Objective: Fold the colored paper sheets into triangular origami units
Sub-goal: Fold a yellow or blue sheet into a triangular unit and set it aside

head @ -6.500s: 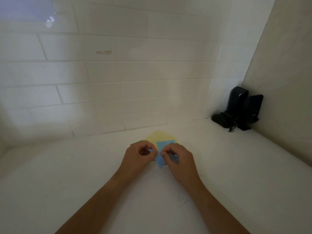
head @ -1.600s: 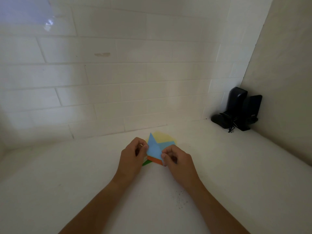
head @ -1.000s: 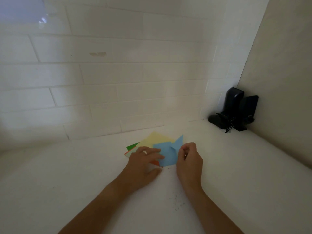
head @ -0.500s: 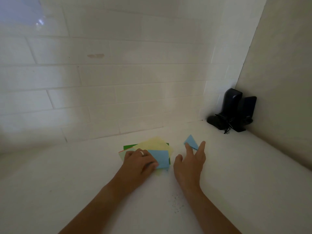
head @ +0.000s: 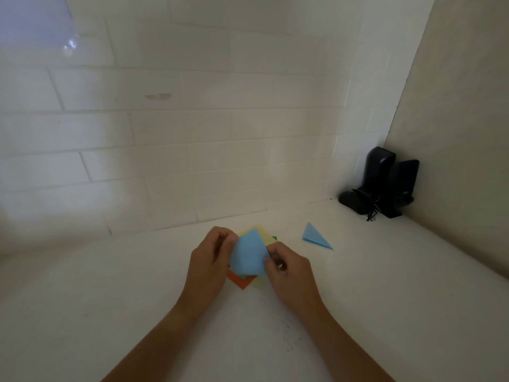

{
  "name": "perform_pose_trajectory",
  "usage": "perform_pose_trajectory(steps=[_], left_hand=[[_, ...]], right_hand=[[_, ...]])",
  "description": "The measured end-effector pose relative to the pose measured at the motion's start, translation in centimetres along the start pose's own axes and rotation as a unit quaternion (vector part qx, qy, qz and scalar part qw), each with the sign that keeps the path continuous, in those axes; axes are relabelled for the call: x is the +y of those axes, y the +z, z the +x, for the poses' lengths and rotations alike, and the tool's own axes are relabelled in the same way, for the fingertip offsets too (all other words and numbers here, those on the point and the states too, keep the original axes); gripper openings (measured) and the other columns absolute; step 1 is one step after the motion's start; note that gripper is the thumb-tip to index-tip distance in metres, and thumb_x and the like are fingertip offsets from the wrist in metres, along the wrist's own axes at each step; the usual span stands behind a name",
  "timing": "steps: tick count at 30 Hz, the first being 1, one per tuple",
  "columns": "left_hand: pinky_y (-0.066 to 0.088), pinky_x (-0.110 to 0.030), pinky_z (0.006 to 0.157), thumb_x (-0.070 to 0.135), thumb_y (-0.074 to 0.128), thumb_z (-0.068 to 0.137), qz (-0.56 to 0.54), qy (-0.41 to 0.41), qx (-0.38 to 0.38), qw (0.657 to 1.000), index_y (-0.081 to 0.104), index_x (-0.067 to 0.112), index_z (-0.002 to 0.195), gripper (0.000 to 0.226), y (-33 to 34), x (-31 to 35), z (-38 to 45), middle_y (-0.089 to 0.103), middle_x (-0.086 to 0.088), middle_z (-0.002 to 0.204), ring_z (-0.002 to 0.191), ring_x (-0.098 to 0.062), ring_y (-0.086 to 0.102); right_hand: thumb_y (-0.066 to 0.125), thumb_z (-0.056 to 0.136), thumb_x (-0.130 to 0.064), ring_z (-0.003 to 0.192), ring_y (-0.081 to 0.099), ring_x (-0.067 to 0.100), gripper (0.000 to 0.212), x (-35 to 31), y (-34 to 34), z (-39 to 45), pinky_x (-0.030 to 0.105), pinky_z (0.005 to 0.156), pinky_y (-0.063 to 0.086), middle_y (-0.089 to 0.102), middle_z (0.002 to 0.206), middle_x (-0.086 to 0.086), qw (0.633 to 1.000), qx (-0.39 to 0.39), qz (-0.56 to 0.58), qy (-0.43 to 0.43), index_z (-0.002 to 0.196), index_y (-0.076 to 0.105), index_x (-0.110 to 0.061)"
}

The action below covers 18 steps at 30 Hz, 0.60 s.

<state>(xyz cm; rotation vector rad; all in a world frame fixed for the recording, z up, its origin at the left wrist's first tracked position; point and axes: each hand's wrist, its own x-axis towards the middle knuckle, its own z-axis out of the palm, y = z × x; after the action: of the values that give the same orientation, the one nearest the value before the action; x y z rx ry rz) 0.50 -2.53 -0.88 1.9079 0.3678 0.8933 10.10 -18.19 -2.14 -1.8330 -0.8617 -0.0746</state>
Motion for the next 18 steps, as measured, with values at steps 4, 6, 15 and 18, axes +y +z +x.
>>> perform_pose_trajectory(steps=[4,6,15,18], left_hand=[[0.056,-0.033,0.070,0.029,0.066,0.098,-0.092,-0.114,-0.020,0.989,0.059,0.028,0.116,0.019,-0.1,0.0,-0.1,0.069,0.007,0.089,0.078,-0.006,0.067],[0.061,-0.038,0.064,0.016,0.071,0.096,-0.097,-0.120,-0.028,0.988,0.060,0.020,0.113,0.021,-0.1,0.0,-0.1,0.070,-0.005,0.095,0.079,-0.015,0.073],[0.058,-0.037,0.051,0.010,0.074,0.093,-0.185,-0.184,-0.024,0.965,0.062,0.003,0.112,0.023,0.0,0.8,0.2,0.069,-0.023,0.083,0.069,-0.023,0.071],[0.057,-0.035,0.056,0.014,0.070,0.097,-0.198,-0.197,-0.047,0.959,0.069,0.001,0.103,0.015,0.1,0.2,0.3,0.071,-0.021,0.087,0.070,-0.026,0.068]], right_hand=[[0.064,0.097,-0.009,0.059,0.052,0.005,0.013,0.1,0.0,0.0,0.014,0.055,0.038,0.063,0.068,-0.007,1.000,0.007,0.022,0.010,0.098,0.066,-0.022],[0.066,0.097,-0.012,0.059,0.054,0.005,0.014,0.2,0.0,0.1,0.014,0.055,0.040,0.065,0.069,-0.006,0.999,0.016,0.032,0.024,0.101,0.066,-0.025],[0.072,0.093,-0.022,0.069,0.061,0.022,0.016,0.3,0.2,0.3,0.024,0.058,0.044,0.065,0.077,0.003,0.997,0.019,0.056,0.042,0.094,0.057,-0.025],[0.071,0.095,-0.021,0.068,0.058,0.026,0.015,0.6,0.2,0.3,0.024,0.057,0.042,0.062,0.074,0.008,0.998,0.020,0.052,0.042,0.094,0.056,-0.024]])
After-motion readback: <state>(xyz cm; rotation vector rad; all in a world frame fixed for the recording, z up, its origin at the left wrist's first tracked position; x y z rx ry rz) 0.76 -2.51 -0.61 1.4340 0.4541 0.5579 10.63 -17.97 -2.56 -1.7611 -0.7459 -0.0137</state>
